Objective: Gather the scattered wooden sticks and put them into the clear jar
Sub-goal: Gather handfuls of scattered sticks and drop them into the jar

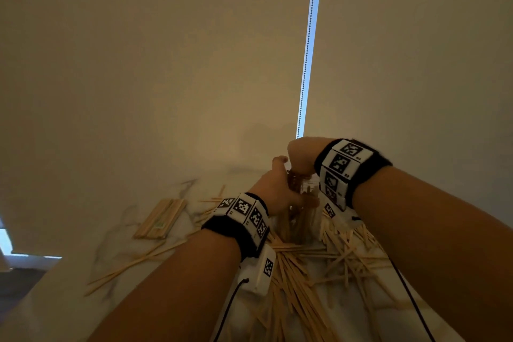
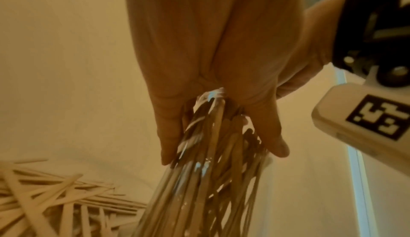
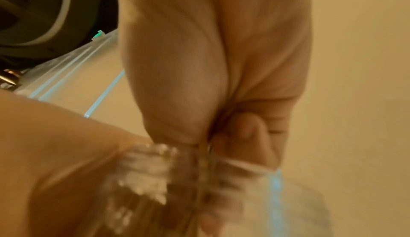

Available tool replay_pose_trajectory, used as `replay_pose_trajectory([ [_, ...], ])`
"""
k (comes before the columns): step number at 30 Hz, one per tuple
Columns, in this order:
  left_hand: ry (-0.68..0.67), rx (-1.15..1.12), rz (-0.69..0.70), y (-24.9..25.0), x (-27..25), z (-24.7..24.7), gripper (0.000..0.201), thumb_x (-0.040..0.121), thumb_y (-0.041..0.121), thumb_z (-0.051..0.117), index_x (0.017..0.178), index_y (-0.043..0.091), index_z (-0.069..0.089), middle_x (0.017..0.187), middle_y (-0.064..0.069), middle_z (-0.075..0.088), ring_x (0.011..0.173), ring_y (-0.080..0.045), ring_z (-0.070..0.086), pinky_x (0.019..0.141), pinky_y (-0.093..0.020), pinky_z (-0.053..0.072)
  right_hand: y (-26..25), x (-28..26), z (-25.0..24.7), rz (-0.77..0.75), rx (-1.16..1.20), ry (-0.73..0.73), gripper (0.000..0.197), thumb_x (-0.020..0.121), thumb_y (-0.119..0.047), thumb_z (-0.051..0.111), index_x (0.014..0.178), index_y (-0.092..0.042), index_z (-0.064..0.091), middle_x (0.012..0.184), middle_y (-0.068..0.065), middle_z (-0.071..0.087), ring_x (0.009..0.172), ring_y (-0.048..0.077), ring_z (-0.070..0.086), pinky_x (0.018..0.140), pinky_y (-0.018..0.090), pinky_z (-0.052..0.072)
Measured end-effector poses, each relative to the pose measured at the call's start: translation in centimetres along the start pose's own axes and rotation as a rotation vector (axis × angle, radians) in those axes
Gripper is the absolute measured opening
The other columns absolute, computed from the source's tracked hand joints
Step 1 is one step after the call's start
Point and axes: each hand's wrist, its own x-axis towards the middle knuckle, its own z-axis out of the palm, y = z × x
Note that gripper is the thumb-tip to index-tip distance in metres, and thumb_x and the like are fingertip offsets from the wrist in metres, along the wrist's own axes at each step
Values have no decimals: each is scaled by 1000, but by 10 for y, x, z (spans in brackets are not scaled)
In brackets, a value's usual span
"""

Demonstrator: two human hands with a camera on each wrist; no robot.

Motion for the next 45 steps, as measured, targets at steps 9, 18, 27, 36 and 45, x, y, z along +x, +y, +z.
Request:
replay_pose_trajectory([
  [9,5,39,8,-3,1,-1,109,74,29,86,152,18,11,122,-6,65,106,-22,65,90,-35,54,15,-2,-8,-63,103,-163,25,86,-22,70,109,-14,75,84,-1,67,52,5,46,51,17,39],
  [18,-11,69,4,-7,3,-4,106,76,26,84,152,20,10,125,-9,61,105,-21,62,87,-35,53,12,2,-4,28,100,-56,33,83,-34,73,108,-12,71,75,-1,62,69,16,60,67,30,54],
  [27,-4,5,-1,-16,8,-2,120,65,38,91,152,30,9,129,-6,62,112,-22,62,97,-38,51,15,-4,6,25,222,0,25,92,-18,57,110,-9,72,109,7,72,99,22,68,92,35,56],
  [36,-40,-8,-150,-17,-14,-5,138,71,45,87,156,23,-20,153,-2,40,129,-26,51,95,-44,53,18,-48,13,7,453,472,29,95,-38,59,98,-15,76,95,5,73,81,18,59,72,26,40],
  [45,-172,545,-253,2,-112,-29,58,79,55,76,102,2,73,93,-11,75,85,-25,71,83,-35,57,-9,-140,50,31,494,176,28,93,-30,57,94,-7,73,95,8,72,84,20,64,73,30,51],
])
